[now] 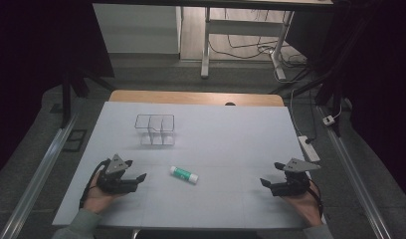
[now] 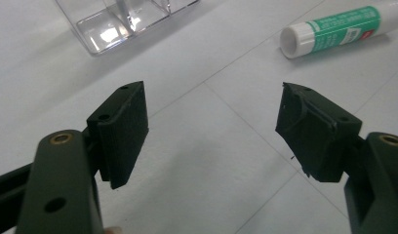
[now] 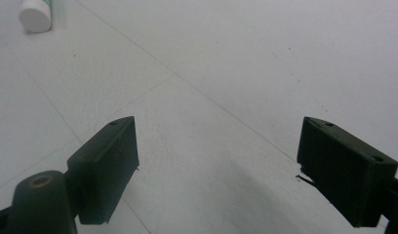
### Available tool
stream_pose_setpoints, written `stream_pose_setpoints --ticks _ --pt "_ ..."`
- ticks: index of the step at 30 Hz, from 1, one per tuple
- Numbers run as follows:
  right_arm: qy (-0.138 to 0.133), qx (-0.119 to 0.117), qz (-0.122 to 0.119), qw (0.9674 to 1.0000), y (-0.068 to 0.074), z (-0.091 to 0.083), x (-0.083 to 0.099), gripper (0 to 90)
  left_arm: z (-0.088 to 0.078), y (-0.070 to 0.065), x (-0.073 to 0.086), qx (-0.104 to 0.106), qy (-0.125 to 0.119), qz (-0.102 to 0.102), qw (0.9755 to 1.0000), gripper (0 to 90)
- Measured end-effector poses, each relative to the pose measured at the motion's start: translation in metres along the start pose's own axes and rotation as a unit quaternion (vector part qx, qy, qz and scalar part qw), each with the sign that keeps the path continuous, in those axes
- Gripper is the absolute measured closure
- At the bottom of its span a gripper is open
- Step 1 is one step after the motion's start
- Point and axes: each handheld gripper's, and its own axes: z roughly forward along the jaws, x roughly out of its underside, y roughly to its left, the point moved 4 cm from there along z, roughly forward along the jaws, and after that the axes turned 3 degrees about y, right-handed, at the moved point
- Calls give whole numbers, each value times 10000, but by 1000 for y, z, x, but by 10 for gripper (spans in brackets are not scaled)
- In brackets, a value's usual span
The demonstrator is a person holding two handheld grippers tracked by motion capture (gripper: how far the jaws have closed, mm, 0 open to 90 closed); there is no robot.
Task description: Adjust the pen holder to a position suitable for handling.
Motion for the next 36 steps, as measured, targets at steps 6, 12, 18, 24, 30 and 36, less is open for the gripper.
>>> stream_pose_setpoints --ticks 6,12,18,24,30,36 --pt "-4 -98 27 9999 -2 3 0 152 -1 -3 -1 33 -8 16 10000 270" --pt "11 -103 43 9999 -2 4 0 158 -2 -3 0 -2 -11 -16 10000 269" --pt "89 -82 18 9999 0 5 0 169 -1 -2 0 3 -2 -17 10000 269" --pt "49 -61 53 10000 0 6 0 177 0 1 -1 -9 12 -96 10000 270" --pt "107 -63 6 9999 -1 6 0 177 0 5 -4 -61 13 -83 9999 272" --pt "92 -85 -30 9999 1 8 -1 178 -2 11 -7 -149 -13 -108 9998 273"
